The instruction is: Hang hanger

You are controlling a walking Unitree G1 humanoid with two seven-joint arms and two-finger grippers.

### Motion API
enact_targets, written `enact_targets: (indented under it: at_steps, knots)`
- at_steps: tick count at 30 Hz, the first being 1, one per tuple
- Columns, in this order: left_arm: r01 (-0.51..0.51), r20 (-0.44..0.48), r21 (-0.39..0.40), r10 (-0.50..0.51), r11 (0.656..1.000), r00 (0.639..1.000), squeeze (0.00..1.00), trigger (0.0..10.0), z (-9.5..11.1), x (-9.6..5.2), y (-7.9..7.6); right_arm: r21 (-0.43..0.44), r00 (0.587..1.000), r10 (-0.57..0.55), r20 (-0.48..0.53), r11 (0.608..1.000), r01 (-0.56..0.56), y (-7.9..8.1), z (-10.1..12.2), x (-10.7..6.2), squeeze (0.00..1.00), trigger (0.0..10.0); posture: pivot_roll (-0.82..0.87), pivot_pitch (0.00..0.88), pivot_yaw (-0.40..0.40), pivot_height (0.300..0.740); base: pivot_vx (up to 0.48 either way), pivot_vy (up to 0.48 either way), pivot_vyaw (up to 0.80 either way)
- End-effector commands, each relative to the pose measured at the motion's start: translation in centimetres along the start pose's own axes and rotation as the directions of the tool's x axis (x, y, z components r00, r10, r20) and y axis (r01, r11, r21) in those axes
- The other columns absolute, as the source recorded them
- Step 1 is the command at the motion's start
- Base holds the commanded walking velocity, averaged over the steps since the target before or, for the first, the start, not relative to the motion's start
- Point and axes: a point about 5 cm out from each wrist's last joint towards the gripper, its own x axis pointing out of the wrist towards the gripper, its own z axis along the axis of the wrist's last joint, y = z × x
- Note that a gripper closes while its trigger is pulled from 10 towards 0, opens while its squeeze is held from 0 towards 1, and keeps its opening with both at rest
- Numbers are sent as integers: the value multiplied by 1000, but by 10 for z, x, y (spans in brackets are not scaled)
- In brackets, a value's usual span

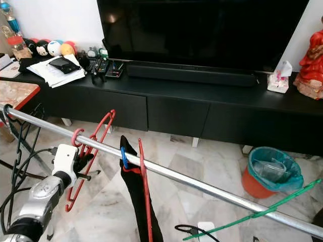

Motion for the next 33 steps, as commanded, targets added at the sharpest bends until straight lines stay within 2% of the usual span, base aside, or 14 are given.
enact_targets:
  at_steps: [1,7,8,9,17,25,27,33]
  knots:
    - [-12,-77,10,13,1000,997,0,10000,-10,1,-1,18,1000,-4,2,1000,4,0,1,0,0,10000,24,0,19,740,0,0,0]
    - [-11,-80,11,12,1000,997,0,10000,-14,-1,-2,15,1000,-2,4,1000,2,0,2,0,0,10000,24,0,19,740,0,0,0]
    - [-10,-76,2,11,1000,997,592,10000,-14,-2,-2,14,1000,-2,4,1000,2,0,2,0,0,10000,24,0,19,740,0,0,0]
    - [-12,-76,1,12,1000,997,1000,10000,-15,-2,-2,14,1000,-2,4,1000,2,0,2,0,0,10000,24,0,19,740,0,0,0]
    - [-22,-57,1,23,1000,998,1000,10000,-13,-5,0,12,1000,-2,5,1000,2,0,2,0,0,10000,24,0,14,740,0,0,0]
    - [20,31,5,-20,1000,999,1000,10000,-1,-16,11,9,1000,0,3,1000,0,-1,1,0,0,10000,31,0,12,740,0,0,0]
    - [42,64,5,-43,999,997,1000,10000,4,-21,12,8,1000,0,3,1000,0,-1,0,0,0,10000,31,0,11,740,0,0,0]
    - [129,81,38,-132,991,988,1000,10000,7,-31,5,8,1000,1,3,1000,-1,0,0,0,0,10000,35,0,10,740,0,0,0]
